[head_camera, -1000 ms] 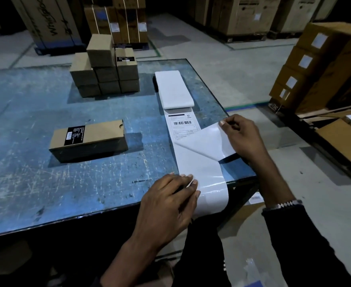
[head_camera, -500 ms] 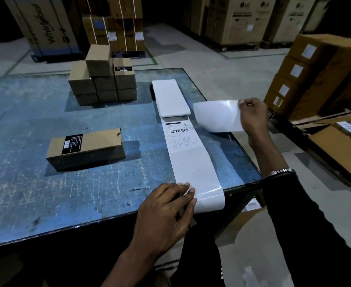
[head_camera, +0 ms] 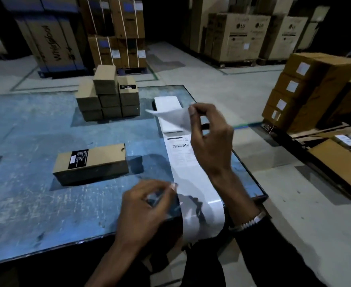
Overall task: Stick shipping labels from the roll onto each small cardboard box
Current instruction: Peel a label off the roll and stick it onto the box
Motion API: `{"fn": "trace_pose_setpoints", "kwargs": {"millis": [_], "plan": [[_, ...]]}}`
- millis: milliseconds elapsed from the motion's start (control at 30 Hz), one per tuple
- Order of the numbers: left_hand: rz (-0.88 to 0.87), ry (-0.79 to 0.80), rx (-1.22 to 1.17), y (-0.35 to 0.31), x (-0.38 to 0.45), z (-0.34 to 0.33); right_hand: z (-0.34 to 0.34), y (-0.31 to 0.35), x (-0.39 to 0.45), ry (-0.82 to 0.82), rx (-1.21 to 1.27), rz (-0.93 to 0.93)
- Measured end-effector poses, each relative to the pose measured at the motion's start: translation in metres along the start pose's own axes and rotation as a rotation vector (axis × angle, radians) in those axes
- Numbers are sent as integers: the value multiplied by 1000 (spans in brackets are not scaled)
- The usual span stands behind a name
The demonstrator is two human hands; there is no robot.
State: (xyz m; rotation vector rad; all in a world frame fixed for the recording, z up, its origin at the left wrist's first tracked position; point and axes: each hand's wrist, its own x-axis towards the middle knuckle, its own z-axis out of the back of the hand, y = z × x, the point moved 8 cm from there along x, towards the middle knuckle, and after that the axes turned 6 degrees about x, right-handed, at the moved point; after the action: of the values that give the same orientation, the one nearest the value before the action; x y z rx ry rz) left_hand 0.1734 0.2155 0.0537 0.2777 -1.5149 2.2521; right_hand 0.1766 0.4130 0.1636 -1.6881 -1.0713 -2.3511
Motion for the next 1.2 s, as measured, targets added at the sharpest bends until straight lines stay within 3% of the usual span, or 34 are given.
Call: {"fn": "trace_pose_setpoints", "kwargs": {"millis": [67, 133, 233, 400, 733, 833, 1033, 1133, 1200], "plan": [[197, -154, -146, 17, 16, 33, -8, 23, -18, 11, -1, 53], [335, -206, -256, 35, 28, 60, -16, 44, -35, 47, 24, 114], [468, -230, -293, 49, 32, 90, -26, 68, -59, 142, 76, 185], [576, -140, -271, 59, 30, 114, -48, 96, -85, 273, 149, 264], [506, -47, -234, 72, 58, 158, -83, 132, -95, 306, 253, 402], [439, -102, -343, 71, 70, 169, -94, 133, -93, 306, 250, 351], [345, -119, -345, 82, 97, 177, -104, 121, -86, 346, 143, 275], [355, -86, -417, 81, 108, 171, -99, 110, -82, 361, 145, 206], [375, -18, -441, 79, 116, 163, -94, 91, -82, 315, 159, 67]]}}
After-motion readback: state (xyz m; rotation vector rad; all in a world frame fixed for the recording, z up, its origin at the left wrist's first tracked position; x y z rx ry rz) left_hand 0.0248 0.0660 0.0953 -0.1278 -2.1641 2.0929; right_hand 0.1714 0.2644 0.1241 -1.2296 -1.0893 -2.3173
